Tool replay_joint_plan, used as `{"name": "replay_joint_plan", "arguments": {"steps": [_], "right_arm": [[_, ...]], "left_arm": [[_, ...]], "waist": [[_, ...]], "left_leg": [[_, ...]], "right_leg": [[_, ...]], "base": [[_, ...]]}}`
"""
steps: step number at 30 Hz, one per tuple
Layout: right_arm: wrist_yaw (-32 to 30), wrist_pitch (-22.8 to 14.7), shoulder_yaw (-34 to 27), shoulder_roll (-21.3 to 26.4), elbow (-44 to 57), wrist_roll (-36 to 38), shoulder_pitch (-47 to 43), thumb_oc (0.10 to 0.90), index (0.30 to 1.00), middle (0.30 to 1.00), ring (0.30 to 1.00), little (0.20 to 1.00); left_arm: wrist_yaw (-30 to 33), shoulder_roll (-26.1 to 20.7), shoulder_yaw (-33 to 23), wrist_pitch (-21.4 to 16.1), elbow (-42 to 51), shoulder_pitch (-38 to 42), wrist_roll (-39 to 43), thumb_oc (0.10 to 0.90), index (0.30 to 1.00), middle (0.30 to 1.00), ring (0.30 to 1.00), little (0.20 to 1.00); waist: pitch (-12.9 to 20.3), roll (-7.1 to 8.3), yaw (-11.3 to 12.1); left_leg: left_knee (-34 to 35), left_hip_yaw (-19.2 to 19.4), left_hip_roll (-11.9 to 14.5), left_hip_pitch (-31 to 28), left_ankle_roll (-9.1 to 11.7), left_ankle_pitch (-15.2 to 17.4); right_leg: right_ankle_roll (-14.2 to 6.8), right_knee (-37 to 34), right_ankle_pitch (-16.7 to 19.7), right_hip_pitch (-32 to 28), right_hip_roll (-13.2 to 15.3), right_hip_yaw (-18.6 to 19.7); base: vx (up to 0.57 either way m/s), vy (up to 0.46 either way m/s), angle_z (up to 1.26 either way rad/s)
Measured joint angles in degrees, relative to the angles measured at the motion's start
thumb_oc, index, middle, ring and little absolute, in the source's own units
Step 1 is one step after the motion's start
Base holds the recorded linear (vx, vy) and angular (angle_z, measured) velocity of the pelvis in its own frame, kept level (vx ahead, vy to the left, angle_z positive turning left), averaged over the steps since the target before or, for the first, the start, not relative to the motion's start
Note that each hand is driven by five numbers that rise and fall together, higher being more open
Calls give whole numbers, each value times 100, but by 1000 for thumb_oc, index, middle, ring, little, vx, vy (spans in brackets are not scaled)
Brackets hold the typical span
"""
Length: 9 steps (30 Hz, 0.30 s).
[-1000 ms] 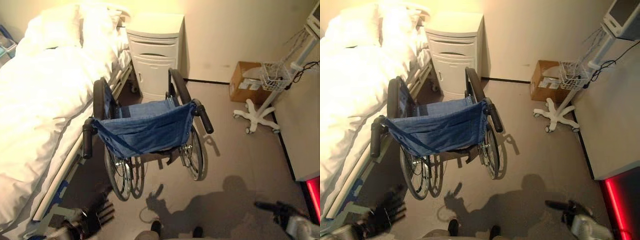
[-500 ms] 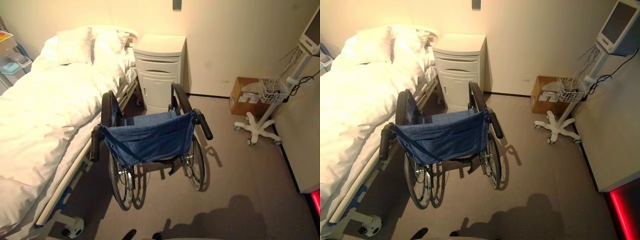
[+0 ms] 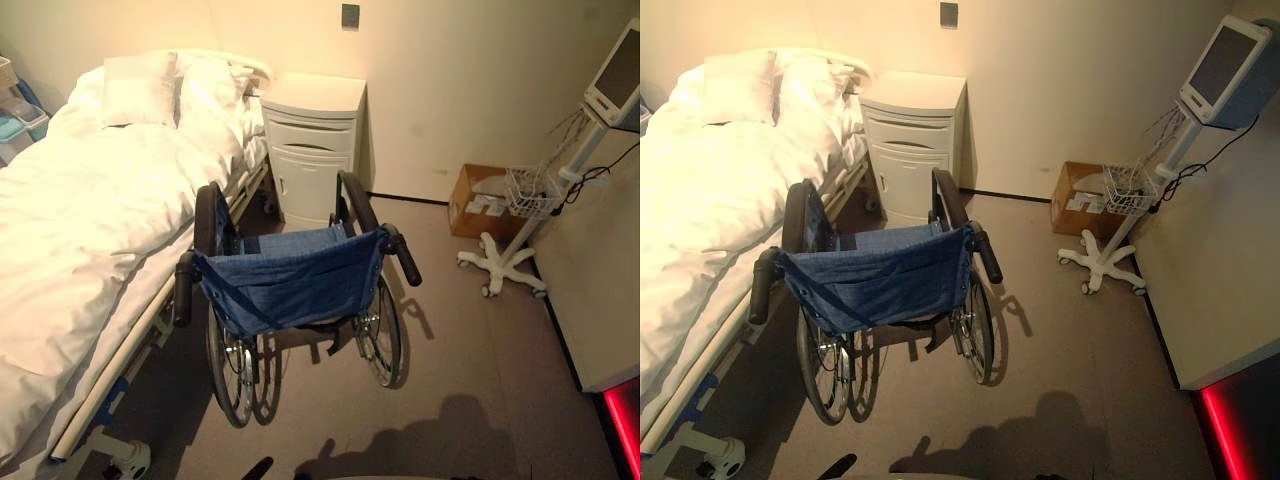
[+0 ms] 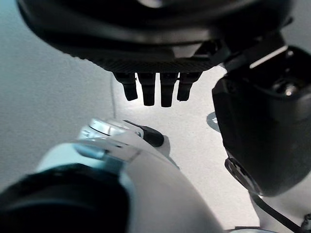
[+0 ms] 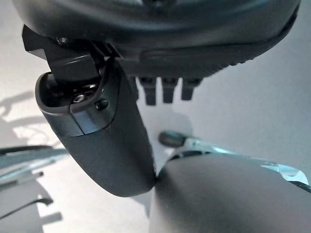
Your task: Push the wheelchair next to the bed
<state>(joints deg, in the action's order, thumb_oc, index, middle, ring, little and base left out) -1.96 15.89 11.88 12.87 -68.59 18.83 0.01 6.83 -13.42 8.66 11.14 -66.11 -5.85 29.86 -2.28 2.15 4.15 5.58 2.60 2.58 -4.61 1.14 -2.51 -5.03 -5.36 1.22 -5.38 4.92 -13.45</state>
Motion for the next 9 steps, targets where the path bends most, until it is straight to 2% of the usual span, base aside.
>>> {"name": "replay_joint_plan", "arguments": {"steps": [9], "right_arm": [[86,-2,22,-6,-35,-55,-17,800,900,900,900,900]], "left_arm": [[-148,-5,10,136,-30,5,-60,800,900,900,900,900]], "waist": [[55,-28,-4]], "left_leg": [[0,76,5,6,7,33]], "right_leg": [[32,0,-22,-1,0,31]], "base": [[-2,1,-1]]}}
